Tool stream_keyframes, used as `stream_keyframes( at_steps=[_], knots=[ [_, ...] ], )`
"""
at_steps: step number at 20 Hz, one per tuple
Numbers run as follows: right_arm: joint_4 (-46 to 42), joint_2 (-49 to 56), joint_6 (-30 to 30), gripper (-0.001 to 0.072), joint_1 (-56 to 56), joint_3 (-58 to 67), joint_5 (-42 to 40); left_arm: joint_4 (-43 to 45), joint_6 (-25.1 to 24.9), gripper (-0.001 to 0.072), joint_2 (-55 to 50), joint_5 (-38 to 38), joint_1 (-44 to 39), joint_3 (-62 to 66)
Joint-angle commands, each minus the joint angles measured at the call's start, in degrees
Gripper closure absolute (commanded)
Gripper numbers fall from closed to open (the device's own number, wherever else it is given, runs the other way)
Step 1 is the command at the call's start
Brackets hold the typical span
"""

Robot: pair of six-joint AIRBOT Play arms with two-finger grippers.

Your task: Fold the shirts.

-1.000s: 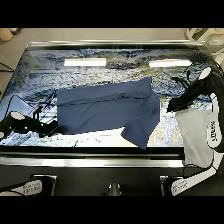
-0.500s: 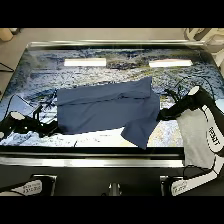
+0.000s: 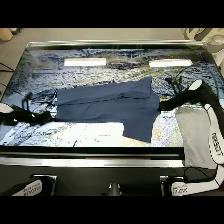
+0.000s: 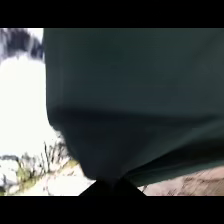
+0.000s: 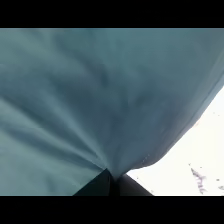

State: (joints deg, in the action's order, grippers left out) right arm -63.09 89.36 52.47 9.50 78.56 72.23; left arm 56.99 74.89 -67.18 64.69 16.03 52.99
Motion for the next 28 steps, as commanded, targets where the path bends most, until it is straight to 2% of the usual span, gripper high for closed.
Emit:
stream_keyframes(
  at_steps=[1, 4, 6, 9, 12, 17, 18, 21, 24, 26, 28],
  knots=[
    [-0.50, -14.88, -6.45, 0.0695, -0.07, 12.92, -1.09, -0.04, 1.64, 0.0681, 12.59, -1.40, 0.07, 20.41],
    [-8.13, -31.45, -7.08, 0.0695, -0.07, 27.15, -9.66, 0.63, 2.19, 0.0681, 22.43, -11.52, 0.07, 43.41],
    [-11.76, -41.83, -7.10, 0.0695, -0.07, 29.40, -14.93, 0.59, 6.36, 0.0681, 27.36, -16.28, 0.07, 51.89],
    [-16.59, -50.93, -5.55, 0.0695, -0.07, 29.40, -15.23, 1.95, 7.67, 0.0682, 33.24, -15.61, 0.07, 53.75],
    [-19.65, -52.70, -5.35, 0.0696, -0.07, 29.46, -12.87, 5.22, 11.26, 0.0682, 33.97, -13.46, 0.07, 53.75],
    [-19.61, -50.62, -5.35, 0.0696, -0.07, 29.44, -7.32, 7.23, 12.09, 0.0682, 32.28, -8.81, 0.07, 53.75],
    [-19.65, -49.81, -5.33, 0.0696, -0.07, 29.44, -5.55, 8.63, 13.57, 0.0682, 31.61, -7.02, 0.07, 53.75],
    [-19.63, -44.92, -3.21, 0.0696, -0.07, 29.44, 4.31, 10.60, 13.66, 0.0682, 27.43, 2.67, 0.07, 53.68],
    [-16.68, -34.99, -1.46, 0.0696, -0.07, 29.29, 11.91, 10.56, 13.60, 0.0680, 19.39, 13.33, -0.07, 50.60],
    [-14.12, -25.77, -0.28, 0.0696, -0.09, 27.98, 15.96, 10.56, 10.97, 0.0681, 13.99, 13.94, -0.90, 43.06],
    [-12.31, -15.43, 1.81, 0.0696, -0.22, 24.90, 17.00, 10.60, 8.81, 0.0681, 8.55, 10.62, -1.90, 33.75]
  ],
)
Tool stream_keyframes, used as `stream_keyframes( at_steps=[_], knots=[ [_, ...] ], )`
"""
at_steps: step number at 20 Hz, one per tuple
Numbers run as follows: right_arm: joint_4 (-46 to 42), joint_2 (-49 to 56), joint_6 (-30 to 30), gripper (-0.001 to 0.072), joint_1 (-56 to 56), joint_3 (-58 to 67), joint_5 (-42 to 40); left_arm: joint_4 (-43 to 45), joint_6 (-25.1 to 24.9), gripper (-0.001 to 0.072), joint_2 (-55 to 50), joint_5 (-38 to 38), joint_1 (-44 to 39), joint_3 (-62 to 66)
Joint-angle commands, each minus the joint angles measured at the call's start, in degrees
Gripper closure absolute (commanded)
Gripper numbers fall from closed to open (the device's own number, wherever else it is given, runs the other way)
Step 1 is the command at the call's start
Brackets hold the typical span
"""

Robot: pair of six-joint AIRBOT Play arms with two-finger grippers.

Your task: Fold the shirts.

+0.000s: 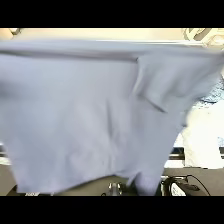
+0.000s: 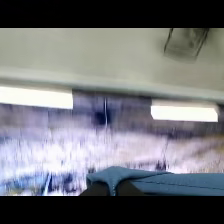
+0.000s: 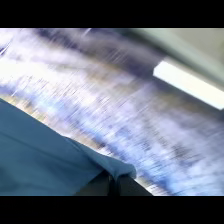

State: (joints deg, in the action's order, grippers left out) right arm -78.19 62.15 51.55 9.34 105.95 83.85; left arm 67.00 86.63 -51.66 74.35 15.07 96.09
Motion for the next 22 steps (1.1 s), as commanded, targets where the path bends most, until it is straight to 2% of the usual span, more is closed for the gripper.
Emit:
stream_keyframes(
  at_steps=[1, 3, 6, 10, 12, 14, 16, 18, 20, 22],
  knots=[
    [2.56, 17.29, 3.28, 0.0696, -0.94, -3.87, 4.87, 0.59, -3.76, 0.0681, -10.19, -1.38, -1.25, -13.84],
    [1.99, 27.58, 3.23, 0.0696, -3.63, -4.52, 2.23, 0.57, -4.17, 0.0681, -17.64, -6.03, -1.22, -19.50],
    [-1.46, 38.16, 3.93, 0.0696, -7.93, -4.46, -12.13, -0.48, -4.17, 0.0681, -29.88, -14.71, -1.36, -19.02],
    [-2.19, 41.97, 4.98, 0.0696, -9.20, -4.48, -29.18, -4.46, -4.96, 0.0681, -42.49, -20.04, -2.34, -11.26],
    [-4.61, 41.90, 8.79, 0.0696, -9.20, -4.46, -38.25, -4.46, -7.41, 0.0681, -45.66, -23.12, -3.63, -7.02],
    [-5.46, 41.97, 10.43, 0.0696, -9.20, -4.42, -42.60, -4.52, -7.78, 0.0680, -47.52, -26.01, -4.59, -3.65],
    [-5.42, 42.32, 10.36, 0.0695, -9.22, -4.44, -40.68, -4.87, -7.78, 0.0680, -48.68, -25.77, -5.51, -2.40],
    [-5.44, 42.25, 9.90, 0.0693, -9.20, -4.42, -34.60, -4.87, -7.82, 0.0680, -48.87, -21.46, -5.86, -2.40],
    [-5.53, 40.87, 6.47, 0.0693, -9.20, -4.42, -24.50, -2.82, -9.66, 0.0681, -47.50, -15.28, -5.40, -2.40],
    [-5.64, 39.52, 5.66, 0.0694, -9.20, -4.48, -11.23, 0.87, -9.70, 0.0681, -46.95, -7.85, -4.66, -2.40]
  ],
)
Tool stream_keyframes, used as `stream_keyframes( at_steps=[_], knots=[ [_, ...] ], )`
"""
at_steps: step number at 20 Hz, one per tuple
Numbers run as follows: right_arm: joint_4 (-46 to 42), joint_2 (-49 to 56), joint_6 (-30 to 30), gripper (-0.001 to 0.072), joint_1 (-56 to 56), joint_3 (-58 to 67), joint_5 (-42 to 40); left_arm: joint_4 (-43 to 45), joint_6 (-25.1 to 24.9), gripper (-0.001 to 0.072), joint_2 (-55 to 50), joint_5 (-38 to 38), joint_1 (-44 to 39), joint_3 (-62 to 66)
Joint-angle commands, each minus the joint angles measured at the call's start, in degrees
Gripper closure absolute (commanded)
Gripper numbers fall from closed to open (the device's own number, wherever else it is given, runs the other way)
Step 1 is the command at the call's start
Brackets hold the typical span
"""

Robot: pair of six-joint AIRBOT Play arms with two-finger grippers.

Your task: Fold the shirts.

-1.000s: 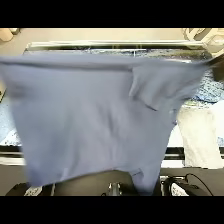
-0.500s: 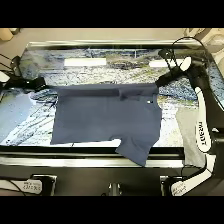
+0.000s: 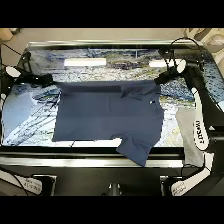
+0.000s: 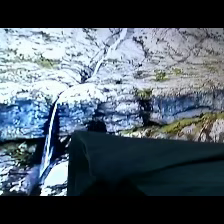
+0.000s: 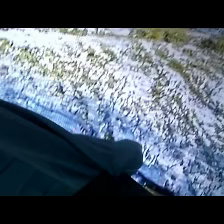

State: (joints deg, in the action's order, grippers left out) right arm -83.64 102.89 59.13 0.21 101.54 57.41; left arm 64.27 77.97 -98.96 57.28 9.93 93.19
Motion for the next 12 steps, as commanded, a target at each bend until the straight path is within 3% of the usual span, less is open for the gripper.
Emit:
stream_keyframes(
  at_steps=[1, 3, 12],
  knots=[
    [-0.15, -1.16, -1.92, 0.0694, -0.09, -0.26, 20.81, 4.39, -1.05, 0.0681, 0.04, 14.23, 0.70, 0.33],
    [0.20, -1.16, -1.79, 0.0694, -0.09, -2.51, 25.51, 5.90, -1.09, 0.0681, -0.31, 20.26, 0.74, -1.40],
    [3.17, -0.70, 2.32, 0.0694, -0.09, -11.91, 23.21, 6.73, -0.92, 0.0681, -1.18, 22.05, 1.07, -8.00]
  ],
)
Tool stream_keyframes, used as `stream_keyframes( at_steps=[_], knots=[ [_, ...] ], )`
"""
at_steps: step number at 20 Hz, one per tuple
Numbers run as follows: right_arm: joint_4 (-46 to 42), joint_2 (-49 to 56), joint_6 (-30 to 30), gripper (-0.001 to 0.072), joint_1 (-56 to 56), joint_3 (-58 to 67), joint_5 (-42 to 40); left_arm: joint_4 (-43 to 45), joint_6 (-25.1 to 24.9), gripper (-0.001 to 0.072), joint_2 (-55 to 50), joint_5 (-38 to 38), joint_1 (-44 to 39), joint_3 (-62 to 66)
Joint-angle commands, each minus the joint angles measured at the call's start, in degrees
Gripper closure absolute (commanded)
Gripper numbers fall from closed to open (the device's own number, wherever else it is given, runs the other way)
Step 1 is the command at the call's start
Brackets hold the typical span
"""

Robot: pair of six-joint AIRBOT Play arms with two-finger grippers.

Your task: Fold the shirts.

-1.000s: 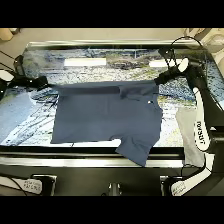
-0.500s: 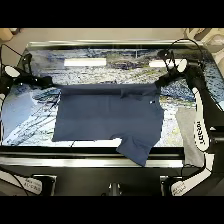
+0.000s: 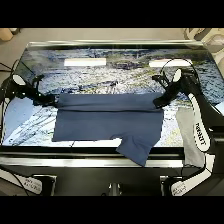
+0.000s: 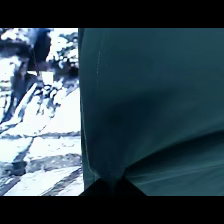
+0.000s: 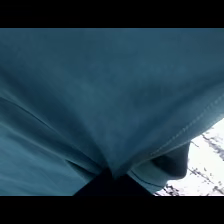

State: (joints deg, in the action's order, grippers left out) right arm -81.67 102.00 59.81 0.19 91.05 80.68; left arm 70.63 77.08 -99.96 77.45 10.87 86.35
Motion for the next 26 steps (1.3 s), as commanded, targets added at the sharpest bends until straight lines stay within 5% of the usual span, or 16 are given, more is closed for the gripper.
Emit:
stream_keyframes(
  at_steps=[1, 9, 10, 11, 12, 14, 19, 26],
  knots=[
    [1.18, 0.20, 2.05, 0.0694, -0.07, -1.42, 0.13, 0.35, -0.02, 0.0681, -0.15, 2.19, 0.17, -1.16],
    [1.77, 0.50, 4.07, 0.0659, -0.11, -1.40, 0.33, 0.35, 0.39, 0.0679, -0.74, 5.77, 0.00, -1.36],
    [2.14, 0.50, 4.26, 0.0591, -0.11, -1.40, 0.28, 0.31, 0.92, 0.0630, -0.72, 5.95, 0.00, -1.40],
    [2.93, 0.48, 4.20, 0.0421, -0.09, -1.33, 0.13, 0.31, 0.94, 0.0439, -0.66, 6.25, 0.00, -1.40],
    [3.21, 0.17, 3.23, 0.0357, -0.04, -1.20, 0.87, 0.35, 1.09, 0.0234, -0.48, 7.10, 0.11, -1.40],
    [1.46, -1.33, 2.49, 0.0272, 0.46, 0.17, 3.54, 0.74, 2.73, 0.0219, 0.35, 8.52, 0.96, -1.01],
    [1.05, -9.25, 0.76, 0.0246, 8.15, -0.81, 11.45, 2.75, 4.15, 0.0219, 8.37, 12.17, 6.43, -3.41],
    [4.02, -20.15, -4.26, 0.0247, 9.25, -22.73, 7.04, 4.20, 2.14, 0.0240, 27.45, 0.85, 10.49, -39.58]
  ],
)
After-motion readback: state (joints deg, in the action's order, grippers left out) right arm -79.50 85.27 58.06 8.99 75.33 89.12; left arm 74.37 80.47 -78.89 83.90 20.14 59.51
